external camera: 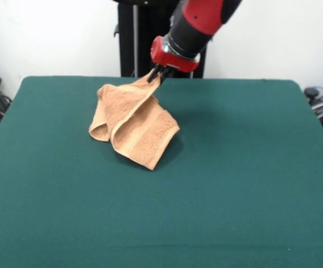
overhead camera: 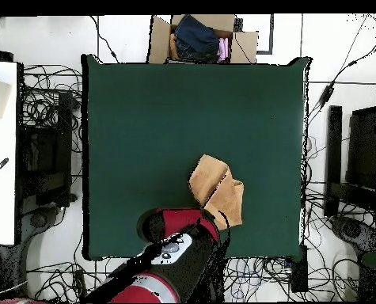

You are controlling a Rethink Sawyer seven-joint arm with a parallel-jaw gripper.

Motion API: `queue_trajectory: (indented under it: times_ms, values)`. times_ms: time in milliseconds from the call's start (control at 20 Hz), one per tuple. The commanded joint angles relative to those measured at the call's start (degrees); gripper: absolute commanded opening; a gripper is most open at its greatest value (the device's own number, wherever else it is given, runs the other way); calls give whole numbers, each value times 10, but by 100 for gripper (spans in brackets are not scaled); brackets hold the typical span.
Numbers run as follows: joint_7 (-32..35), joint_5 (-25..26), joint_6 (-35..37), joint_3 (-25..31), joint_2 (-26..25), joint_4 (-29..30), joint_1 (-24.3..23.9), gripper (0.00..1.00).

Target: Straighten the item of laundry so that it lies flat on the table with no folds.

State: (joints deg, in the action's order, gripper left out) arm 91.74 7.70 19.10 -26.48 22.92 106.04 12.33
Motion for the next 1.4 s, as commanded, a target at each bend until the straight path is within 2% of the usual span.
queue_trajectory:
  times_ms: [50,250,1200,1400]
  values:
    - [144,-52,77,8,-16,-66,36,0]
    - [151,-62,98,-2,-20,-76,53,0]
    - [146,-74,135,-15,-20,-96,73,0]
    - [151,-78,168,-21,-25,-116,82,0]
